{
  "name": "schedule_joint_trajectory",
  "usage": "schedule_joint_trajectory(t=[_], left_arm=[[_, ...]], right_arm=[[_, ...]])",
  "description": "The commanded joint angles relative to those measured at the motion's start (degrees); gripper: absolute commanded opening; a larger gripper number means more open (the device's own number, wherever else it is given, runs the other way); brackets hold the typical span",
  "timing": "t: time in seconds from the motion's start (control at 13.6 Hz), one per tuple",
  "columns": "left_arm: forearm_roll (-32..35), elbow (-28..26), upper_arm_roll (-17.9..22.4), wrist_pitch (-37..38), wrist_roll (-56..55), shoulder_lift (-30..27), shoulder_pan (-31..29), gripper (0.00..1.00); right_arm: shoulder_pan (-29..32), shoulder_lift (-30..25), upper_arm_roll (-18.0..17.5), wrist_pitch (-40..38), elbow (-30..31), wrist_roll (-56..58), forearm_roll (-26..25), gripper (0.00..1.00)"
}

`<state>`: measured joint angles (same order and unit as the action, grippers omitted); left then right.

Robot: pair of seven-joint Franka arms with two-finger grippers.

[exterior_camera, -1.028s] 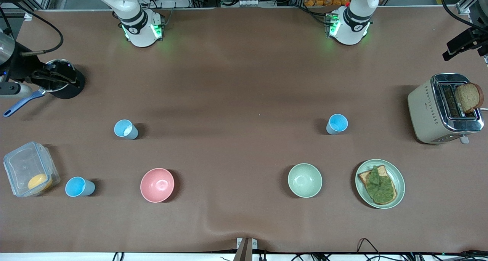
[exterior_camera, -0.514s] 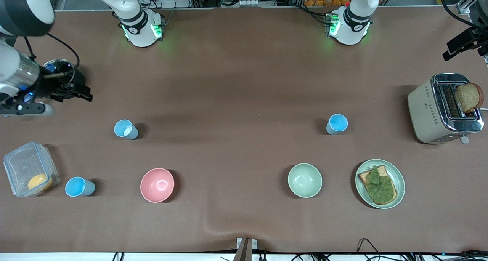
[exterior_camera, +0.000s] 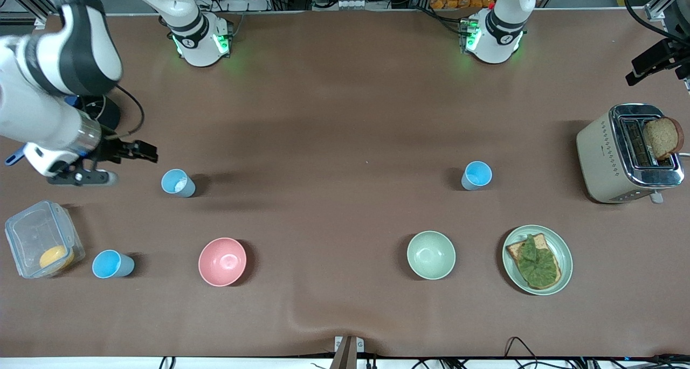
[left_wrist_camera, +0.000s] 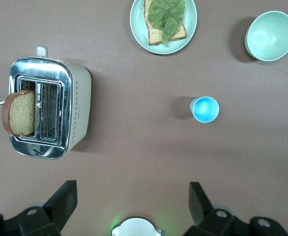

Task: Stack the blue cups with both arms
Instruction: 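Reach the right gripper to the tissue-filled blue cup and grasp it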

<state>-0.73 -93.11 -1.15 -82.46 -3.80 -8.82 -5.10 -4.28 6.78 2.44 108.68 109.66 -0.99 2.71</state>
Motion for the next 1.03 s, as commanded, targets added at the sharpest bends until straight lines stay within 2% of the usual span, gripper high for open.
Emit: schedule_joint_trajectory(t=[0.0,0.37,0.51,0.66,0.95], left_arm=[[-1.6,0.1,0.2,0.8,0.4,-0.8,-0.8,1.00],[-1.6,0.2,1.4,0.8,2.3,-0.7,-0.8,1.00],[-1.5,0.2,1.4,0.7,2.3,-0.7,-0.8,1.00],[-1.6,0.0,1.4,0.8,2.3,-0.7,-0.8,1.00],[-1.6,0.1,1.4,0.8,2.3,-0.7,-0.7,1.00]], right_arm=[[-1.0,3.1,0.3,2.7,0.5,-0.3,0.9,1.00],[-2.2,5.7,0.3,14.8,8.1,-4.8,0.9,1.00],[-3.4,6.8,0.3,16.1,8.8,-7.1,0.9,1.00],[-4.9,7.4,0.3,20.8,11.5,-8.5,0.9,1.00],[-4.3,9.4,0.4,23.0,12.3,-8.9,0.8,1.00]])
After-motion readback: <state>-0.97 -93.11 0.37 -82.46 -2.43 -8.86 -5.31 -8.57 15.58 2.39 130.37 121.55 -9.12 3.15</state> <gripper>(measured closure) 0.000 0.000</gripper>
